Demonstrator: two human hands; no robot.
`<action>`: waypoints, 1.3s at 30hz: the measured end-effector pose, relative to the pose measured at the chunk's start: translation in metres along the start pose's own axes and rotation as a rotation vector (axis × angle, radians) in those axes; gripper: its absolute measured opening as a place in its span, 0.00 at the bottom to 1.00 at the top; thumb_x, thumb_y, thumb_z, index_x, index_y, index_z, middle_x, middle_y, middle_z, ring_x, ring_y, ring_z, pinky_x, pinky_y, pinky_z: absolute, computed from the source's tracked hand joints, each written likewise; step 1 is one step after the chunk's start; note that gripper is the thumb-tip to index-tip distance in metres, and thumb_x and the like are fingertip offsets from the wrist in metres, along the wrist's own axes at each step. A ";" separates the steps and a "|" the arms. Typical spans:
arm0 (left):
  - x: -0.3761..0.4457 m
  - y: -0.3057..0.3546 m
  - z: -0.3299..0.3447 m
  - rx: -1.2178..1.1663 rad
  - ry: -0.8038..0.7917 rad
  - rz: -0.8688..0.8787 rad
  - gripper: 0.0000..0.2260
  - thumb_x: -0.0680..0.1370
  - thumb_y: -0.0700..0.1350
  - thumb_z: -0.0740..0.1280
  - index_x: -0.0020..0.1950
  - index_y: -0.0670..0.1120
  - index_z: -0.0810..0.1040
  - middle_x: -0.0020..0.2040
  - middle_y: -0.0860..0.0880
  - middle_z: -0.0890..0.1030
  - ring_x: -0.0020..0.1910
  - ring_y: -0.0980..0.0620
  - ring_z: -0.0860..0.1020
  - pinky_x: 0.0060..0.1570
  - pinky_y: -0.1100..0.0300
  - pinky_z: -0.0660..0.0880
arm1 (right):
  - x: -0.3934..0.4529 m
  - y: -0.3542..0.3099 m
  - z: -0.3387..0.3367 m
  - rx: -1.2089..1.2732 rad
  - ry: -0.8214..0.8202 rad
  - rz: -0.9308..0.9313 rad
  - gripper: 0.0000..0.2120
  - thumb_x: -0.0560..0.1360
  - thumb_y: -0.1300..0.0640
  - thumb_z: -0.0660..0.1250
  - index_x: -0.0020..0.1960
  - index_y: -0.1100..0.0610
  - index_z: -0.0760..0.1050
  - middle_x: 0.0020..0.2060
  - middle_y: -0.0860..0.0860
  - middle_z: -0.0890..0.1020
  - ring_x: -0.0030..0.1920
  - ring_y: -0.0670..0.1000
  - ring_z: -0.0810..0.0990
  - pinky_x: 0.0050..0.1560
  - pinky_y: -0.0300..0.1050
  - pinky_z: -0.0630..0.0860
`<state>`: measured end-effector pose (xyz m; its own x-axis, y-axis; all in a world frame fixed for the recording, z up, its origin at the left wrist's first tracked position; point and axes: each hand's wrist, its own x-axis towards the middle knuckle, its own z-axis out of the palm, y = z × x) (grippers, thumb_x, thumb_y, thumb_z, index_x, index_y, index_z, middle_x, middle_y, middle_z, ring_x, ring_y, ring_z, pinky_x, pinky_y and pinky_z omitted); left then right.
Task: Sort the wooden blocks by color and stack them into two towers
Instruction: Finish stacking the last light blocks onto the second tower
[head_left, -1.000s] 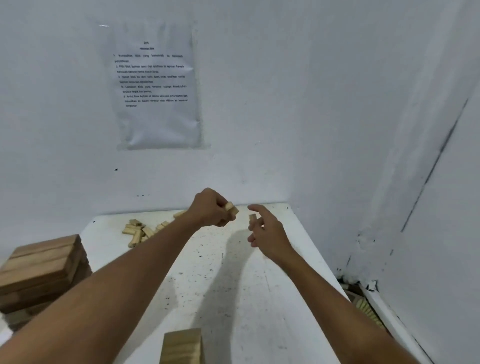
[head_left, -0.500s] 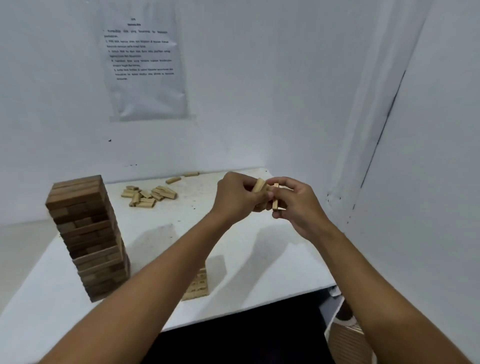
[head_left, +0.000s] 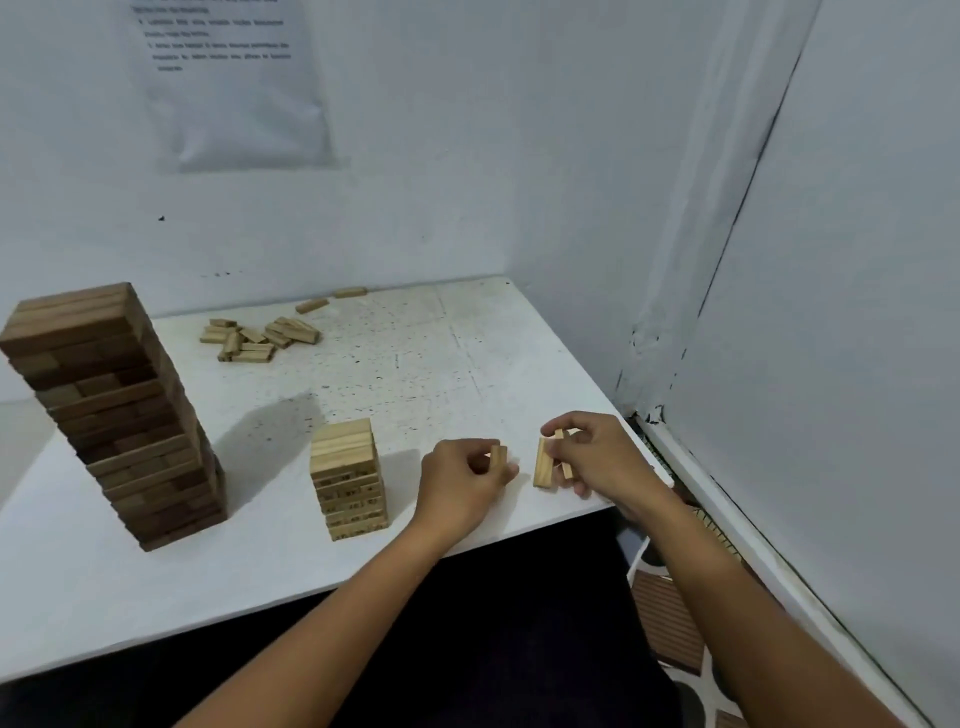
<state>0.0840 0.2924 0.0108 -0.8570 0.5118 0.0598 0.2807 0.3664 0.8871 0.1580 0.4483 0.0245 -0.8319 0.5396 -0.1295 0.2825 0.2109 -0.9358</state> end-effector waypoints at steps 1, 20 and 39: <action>-0.001 -0.001 -0.001 0.027 0.022 0.008 0.12 0.73 0.45 0.73 0.32 0.49 0.76 0.31 0.49 0.79 0.33 0.55 0.74 0.39 0.54 0.74 | 0.001 0.001 0.004 -0.021 -0.015 -0.002 0.05 0.75 0.63 0.67 0.49 0.56 0.79 0.30 0.54 0.79 0.26 0.51 0.74 0.25 0.41 0.68; 0.001 -0.031 -0.008 0.423 -0.112 0.370 0.23 0.70 0.53 0.67 0.64 0.47 0.79 0.64 0.50 0.77 0.63 0.51 0.71 0.60 0.60 0.69 | 0.007 0.005 0.023 -0.446 0.084 -0.115 0.13 0.74 0.51 0.71 0.58 0.53 0.81 0.39 0.44 0.75 0.44 0.46 0.75 0.48 0.42 0.72; 0.016 -0.030 -0.011 0.251 -0.245 0.265 0.29 0.70 0.45 0.76 0.69 0.52 0.72 0.56 0.60 0.76 0.62 0.58 0.69 0.60 0.73 0.63 | 0.007 0.006 0.009 -0.237 -0.095 -0.048 0.21 0.69 0.69 0.72 0.60 0.53 0.79 0.48 0.46 0.83 0.32 0.52 0.83 0.42 0.42 0.81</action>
<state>0.0566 0.2809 -0.0101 -0.6218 0.7717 0.1335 0.5994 0.3592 0.7153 0.1497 0.4459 0.0146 -0.8851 0.4477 -0.1272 0.3361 0.4258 -0.8400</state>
